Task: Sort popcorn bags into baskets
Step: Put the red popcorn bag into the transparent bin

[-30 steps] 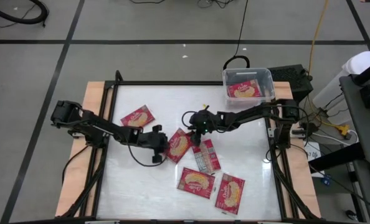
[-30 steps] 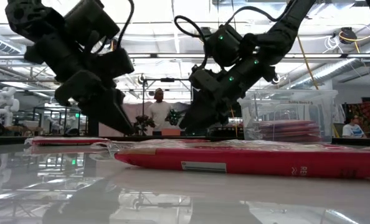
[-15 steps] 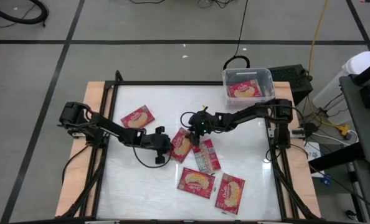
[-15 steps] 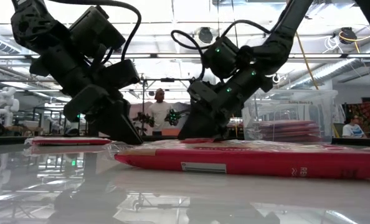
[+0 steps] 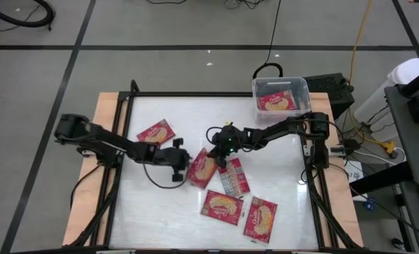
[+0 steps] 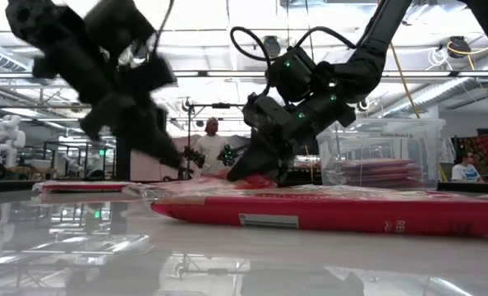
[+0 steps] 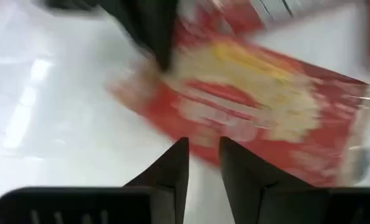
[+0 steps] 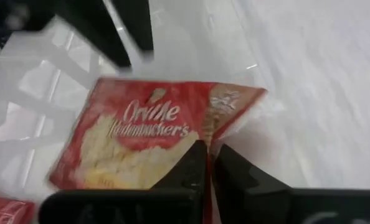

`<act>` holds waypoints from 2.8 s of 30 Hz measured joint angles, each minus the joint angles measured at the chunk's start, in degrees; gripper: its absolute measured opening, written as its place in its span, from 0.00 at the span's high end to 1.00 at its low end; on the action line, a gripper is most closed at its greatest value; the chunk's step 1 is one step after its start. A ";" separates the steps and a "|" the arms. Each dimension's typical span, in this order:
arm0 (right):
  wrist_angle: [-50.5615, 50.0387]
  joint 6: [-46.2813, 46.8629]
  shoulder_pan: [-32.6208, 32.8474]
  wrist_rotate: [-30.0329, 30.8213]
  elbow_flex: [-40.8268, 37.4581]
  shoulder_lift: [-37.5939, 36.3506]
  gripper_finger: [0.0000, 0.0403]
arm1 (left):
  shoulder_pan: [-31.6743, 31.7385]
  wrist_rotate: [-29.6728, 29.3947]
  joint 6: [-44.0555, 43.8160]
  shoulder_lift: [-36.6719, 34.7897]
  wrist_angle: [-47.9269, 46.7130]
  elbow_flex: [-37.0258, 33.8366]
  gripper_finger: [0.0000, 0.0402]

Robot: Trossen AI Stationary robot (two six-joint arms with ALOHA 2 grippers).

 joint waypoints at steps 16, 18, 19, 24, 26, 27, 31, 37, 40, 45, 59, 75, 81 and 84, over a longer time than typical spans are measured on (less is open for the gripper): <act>-11.65 -13.06 5.54 30.75 0.07 -18.74 1.00 | 3.37 -11.99 -5.11 -19.58 -9.14 0.07 0.77; -13.19 -14.19 7.44 37.26 0.07 -20.31 1.00 | 3.29 -10.67 -6.23 -19.55 -6.63 0.07 0.77; -13.68 -14.56 8.37 39.99 0.07 -20.94 1.00 | 3.10 -10.04 -6.79 -19.33 -4.95 0.07 0.77; -14.40 -13.27 12.32 48.12 -0.20 -21.56 1.00 | 2.23 -9.35 -7.07 -17.35 0.45 0.22 0.77; -12.67 -11.86 13.49 49.43 -1.48 -21.62 1.00 | 2.65 -8.10 -6.19 -15.99 -0.10 0.07 0.77; -11.05 -11.23 13.91 49.63 -2.42 -21.65 1.00 | 3.02 -6.48 -5.92 -14.92 0.55 0.07 0.76; -0.76 -10.05 15.72 50.07 -7.83 -21.71 1.00 | 4.21 -2.19 -6.75 -9.72 0.81 0.11 0.67; 13.95 -10.10 17.73 49.31 -15.46 -21.64 1.00 | 5.65 -5.49 -8.57 -0.69 5.84 0.09 0.46; 16.44 -9.94 17.98 48.44 -17.11 -21.63 1.00 | 6.37 -5.49 -6.84 3.50 11.84 0.09 0.37; 16.28 -9.99 18.11 47.64 -17.57 -21.65 1.00 | 8.24 -3.46 -2.02 8.89 20.62 0.13 0.34; 15.76 -9.77 18.11 47.46 -17.61 -21.55 1.00 | 10.24 7.13 4.64 5.80 19.12 0.11 0.93; 12.94 -5.97 14.12 45.42 -16.73 -21.52 0.63 | 14.10 6.01 8.22 -8.47 -5.46 0.16 0.95; 11.08 -8.76 9.13 31.17 -13.86 -21.54 0.52 | 14.31 6.82 8.52 -9.97 -7.67 0.37 0.94; 7.86 -11.48 7.78 28.18 -11.86 -21.54 0.51 | 14.49 8.05 8.40 -10.14 -9.16 0.66 0.94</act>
